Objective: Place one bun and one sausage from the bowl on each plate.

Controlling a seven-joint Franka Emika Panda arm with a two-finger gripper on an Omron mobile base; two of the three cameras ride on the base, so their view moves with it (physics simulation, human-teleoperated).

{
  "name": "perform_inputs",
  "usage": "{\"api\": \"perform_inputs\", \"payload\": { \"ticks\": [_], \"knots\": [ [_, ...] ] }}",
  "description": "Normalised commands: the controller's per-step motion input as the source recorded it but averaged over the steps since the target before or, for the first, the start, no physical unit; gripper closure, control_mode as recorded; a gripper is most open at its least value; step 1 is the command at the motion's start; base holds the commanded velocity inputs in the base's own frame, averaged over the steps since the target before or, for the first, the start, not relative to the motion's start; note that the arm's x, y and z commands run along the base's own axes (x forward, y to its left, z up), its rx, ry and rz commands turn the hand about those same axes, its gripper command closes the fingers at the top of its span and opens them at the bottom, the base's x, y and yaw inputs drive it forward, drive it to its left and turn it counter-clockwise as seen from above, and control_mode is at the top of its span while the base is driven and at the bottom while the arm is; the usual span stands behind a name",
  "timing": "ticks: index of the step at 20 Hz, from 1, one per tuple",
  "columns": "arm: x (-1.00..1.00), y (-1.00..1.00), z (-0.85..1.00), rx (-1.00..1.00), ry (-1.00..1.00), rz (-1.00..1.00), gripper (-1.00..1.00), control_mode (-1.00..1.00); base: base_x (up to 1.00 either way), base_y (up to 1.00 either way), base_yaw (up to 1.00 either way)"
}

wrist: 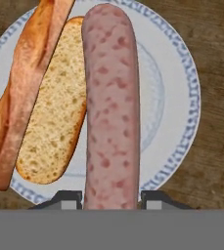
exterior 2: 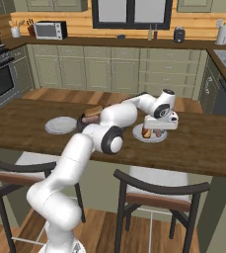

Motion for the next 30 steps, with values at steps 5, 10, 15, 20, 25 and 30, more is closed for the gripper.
{"api": "perform_inputs", "payload": {
  "ticks": [5, 10, 15, 20, 25, 30],
  "knots": [
    [0.00, 0.00, 0.00, 0.00, 0.00, 0.00, -1.00, -1.00, 0.00, 0.00, 0.00],
    [0.00, 0.02, 0.00, 0.00, -0.01, -0.01, -1.00, -1.00, 0.00, 0.00, 0.00],
    [-0.72, 0.32, 0.34, -0.01, -0.23, -0.08, -1.00, -1.00, 0.00, 0.00, 0.00],
    [-1.00, 0.79, -0.16, -0.18, -0.49, -0.02, -1.00, -1.00, 0.00, 0.00, 0.00],
    [-0.62, 1.00, 0.08, -0.15, -0.40, -0.04, -1.00, -1.00, 0.00, 0.00, 0.00],
    [-0.01, 1.00, 0.53, 0.01, -0.09, -0.11, -1.00, -1.00, 0.00, 0.00, 0.00]
  ]
}}
